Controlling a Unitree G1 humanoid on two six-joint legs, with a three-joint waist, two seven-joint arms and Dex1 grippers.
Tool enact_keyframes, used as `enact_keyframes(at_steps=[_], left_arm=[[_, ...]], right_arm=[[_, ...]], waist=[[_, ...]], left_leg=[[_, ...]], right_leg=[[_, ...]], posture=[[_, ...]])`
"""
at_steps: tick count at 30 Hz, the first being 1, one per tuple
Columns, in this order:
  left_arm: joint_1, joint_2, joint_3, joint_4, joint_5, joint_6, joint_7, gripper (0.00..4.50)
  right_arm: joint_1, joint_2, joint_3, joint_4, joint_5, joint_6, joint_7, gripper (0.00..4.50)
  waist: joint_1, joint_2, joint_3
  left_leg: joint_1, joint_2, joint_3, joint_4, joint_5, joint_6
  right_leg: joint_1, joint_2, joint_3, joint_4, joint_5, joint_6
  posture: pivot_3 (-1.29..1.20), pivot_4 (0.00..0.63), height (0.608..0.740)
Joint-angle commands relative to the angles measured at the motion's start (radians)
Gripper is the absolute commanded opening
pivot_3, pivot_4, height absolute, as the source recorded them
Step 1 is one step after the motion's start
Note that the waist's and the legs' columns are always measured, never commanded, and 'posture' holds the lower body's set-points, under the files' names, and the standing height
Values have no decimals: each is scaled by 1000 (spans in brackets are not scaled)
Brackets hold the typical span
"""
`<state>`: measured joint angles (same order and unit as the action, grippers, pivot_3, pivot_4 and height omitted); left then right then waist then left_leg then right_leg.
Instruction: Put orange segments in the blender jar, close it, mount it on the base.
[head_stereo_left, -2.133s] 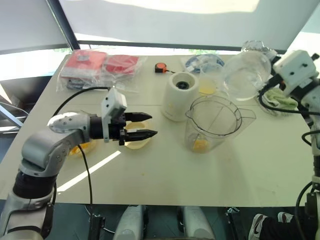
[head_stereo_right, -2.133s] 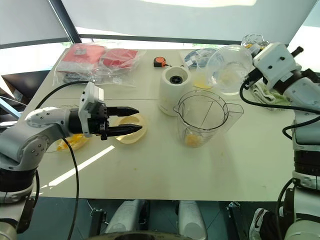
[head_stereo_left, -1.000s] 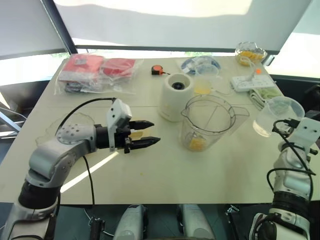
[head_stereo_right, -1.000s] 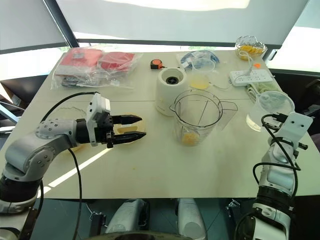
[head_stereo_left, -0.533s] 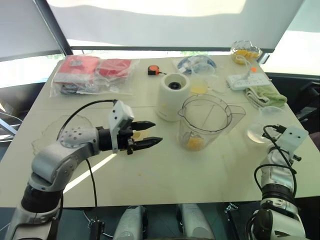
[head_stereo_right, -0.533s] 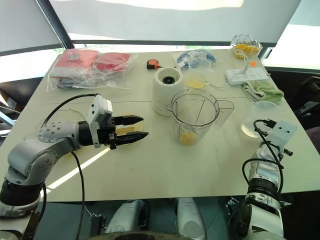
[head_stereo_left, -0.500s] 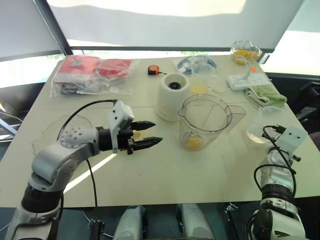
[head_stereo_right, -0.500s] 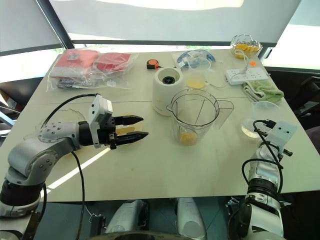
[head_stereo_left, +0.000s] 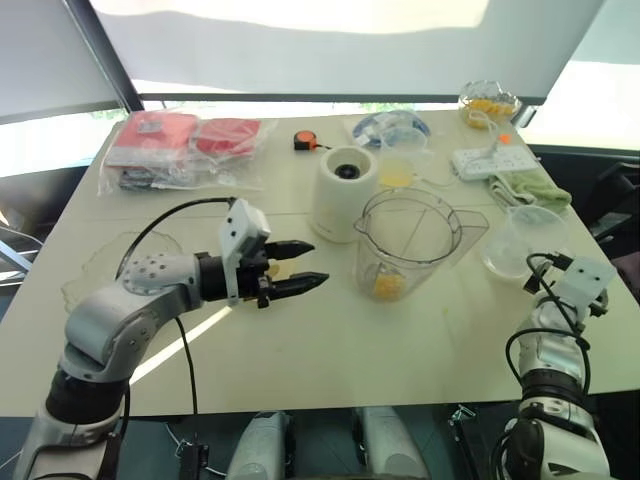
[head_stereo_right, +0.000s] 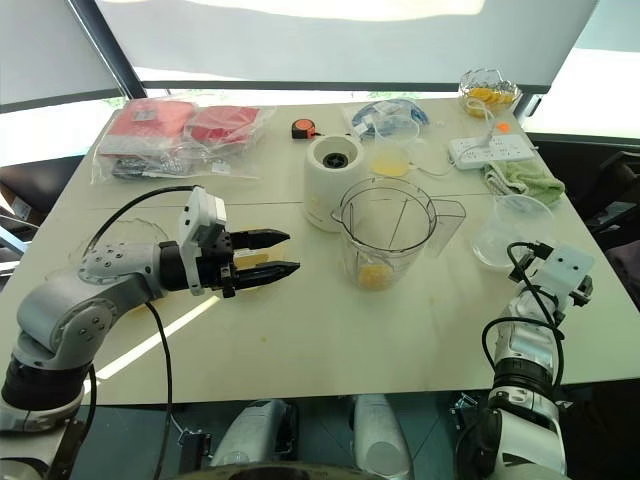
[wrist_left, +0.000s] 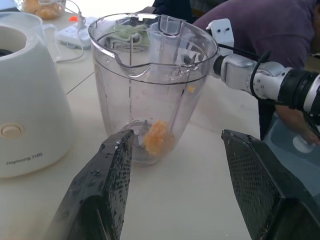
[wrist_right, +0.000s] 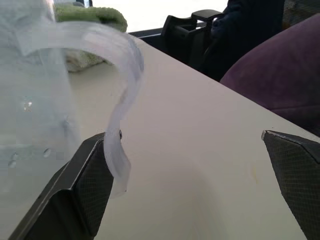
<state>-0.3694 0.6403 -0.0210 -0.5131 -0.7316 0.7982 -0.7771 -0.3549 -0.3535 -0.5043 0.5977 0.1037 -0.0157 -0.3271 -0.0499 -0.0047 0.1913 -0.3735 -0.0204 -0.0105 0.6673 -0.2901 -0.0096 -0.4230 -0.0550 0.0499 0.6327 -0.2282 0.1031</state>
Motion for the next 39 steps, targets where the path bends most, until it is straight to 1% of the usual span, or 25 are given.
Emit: enact_keyframes(at_steps=[1,6,11,14,16,19,22,24,26,29,31,34,39], left_arm=[[-15,7,11,-21,0,-17,-5,2904],[-17,3,1,-11,11,-27,-12,2904],[-8,6,-4,10,36,-44,-22,2904],[-8,21,-7,61,98,-72,-14,2904],[-20,39,-25,110,171,-91,6,2904],[-67,81,-77,219,292,-120,15,2904],[-120,113,-121,335,375,-195,-40,2904],[-192,153,-215,495,505,-332,-120,2904],[-268,167,-297,651,620,-464,-178,2904],[-403,113,-362,858,700,-583,-243,2904],[-468,80,-391,983,746,-675,-288,2904],[-565,23,-430,1200,823,-821,-334,2904],[-636,-28,-435,1385,859,-945,-464,2904]], right_arm=[[43,16,8,-110,5,24,-8,4451],[111,44,25,-228,1,78,-2,4451],[212,75,56,-426,-13,141,13,4451],[317,95,74,-620,-15,184,36,4451],[394,113,84,-758,-3,193,66,4451],[556,143,90,-1009,50,224,136,4451],[719,147,92,-1216,158,250,255,4451],[834,96,46,-1332,322,287,397,4451],[919,38,-7,-1388,467,340,510,4451],[1053,-55,-70,-1429,671,436,650,4451],[1120,-94,-104,-1444,756,472,694,4451],[1213,-130,-169,-1458,820,501,746,4451],[1309,-170,-253,-1501,921,527,792,4451]], waist=[[2,0,0],[5,0,0],[5,0,0],[6,0,0],[6,0,0],[8,-1,-1],[11,-2,-1],[11,-3,-2],[12,-4,-2],[29,-6,-2],[36,-11,-2],[40,-13,-2],[33,-15,-1]], left_leg=[[0,0,0,0,0,0],[0,0,0,0,0,0],[0,0,0,0,0,0],[0,0,0,0,0,0],[0,0,0,0,0,0],[0,0,-1,0,0,0],[-1,1,-1,0,0,0],[-1,1,-1,0,0,0],[-1,1,0,0,0,0],[-1,1,0,0,0,1],[-2,1,0,0,-1,1],[-3,1,1,0,-1,2],[-4,2,3,0,-4,6]], right_leg=[[0,0,0,0,0,0],[0,0,0,0,0,0],[0,0,0,0,0,0],[0,0,0,0,0,0],[0,0,0,0,0,0],[-1,1,0,0,0,0],[-1,1,-1,0,-1,0],[-1,1,-1,-1,-1,0],[-1,1,-1,-2,-3,-3],[0,1,-1,-3,-3,-3],[0,1,-1,-4,-3,-4],[0,0,-1,-5,-3,-4],[-2,-1,-1,-8,-3,-3]], posture=[[0,150,740],[0,150,740],[0,150,740],[0,150,740],[0,150,740],[0,150,740],[0,150,740],[0,150,740],[0,150,740],[0,150,740],[0,150,740],[0,150,740],[0,150,740]])
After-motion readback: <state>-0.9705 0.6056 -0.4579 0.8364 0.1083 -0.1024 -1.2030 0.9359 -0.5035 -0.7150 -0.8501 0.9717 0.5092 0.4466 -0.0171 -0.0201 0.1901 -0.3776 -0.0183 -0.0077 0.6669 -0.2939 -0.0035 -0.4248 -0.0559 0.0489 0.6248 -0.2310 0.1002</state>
